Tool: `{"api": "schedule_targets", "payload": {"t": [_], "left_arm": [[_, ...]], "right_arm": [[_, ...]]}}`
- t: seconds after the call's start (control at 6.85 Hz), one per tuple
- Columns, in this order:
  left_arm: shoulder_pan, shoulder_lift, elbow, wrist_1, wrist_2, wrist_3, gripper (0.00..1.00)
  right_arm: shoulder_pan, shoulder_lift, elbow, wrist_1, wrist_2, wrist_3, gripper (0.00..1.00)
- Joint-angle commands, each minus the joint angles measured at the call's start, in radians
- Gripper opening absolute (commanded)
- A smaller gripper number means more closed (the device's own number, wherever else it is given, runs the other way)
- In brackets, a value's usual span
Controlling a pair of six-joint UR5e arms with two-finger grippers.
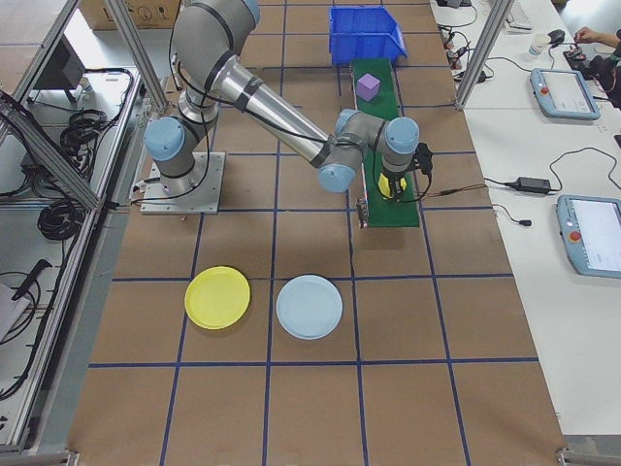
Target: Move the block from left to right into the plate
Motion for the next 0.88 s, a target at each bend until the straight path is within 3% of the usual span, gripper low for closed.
{"api": "schedule_targets", "payload": {"t": [0.0,0.15,0.44,0.58,0.73], "left_arm": [[-0.007,0.0,-0.001,0.001,0.006,-0.16,1.0],[-0.007,0.0,-0.001,0.001,0.005,-0.166,1.0],[-0.007,0.0,-0.004,0.001,0.005,-0.162,1.0],[-0.007,0.002,-0.004,0.002,0.003,-0.162,1.0],[-0.007,0.002,-0.004,0.002,0.002,-0.162,1.0]], "right_arm": [[-0.03,-0.049,0.007,0.002,-0.091,-0.02,0.26],[-0.114,-0.107,0.018,0.022,-0.092,-0.074,0.26],[-0.373,-0.3,0.128,0.204,-0.081,-0.254,0.26],[-0.443,-0.398,0.207,0.203,-0.099,-0.387,0.27],[-0.588,-0.419,0.263,0.206,-0.112,-0.49,0.27]]}}
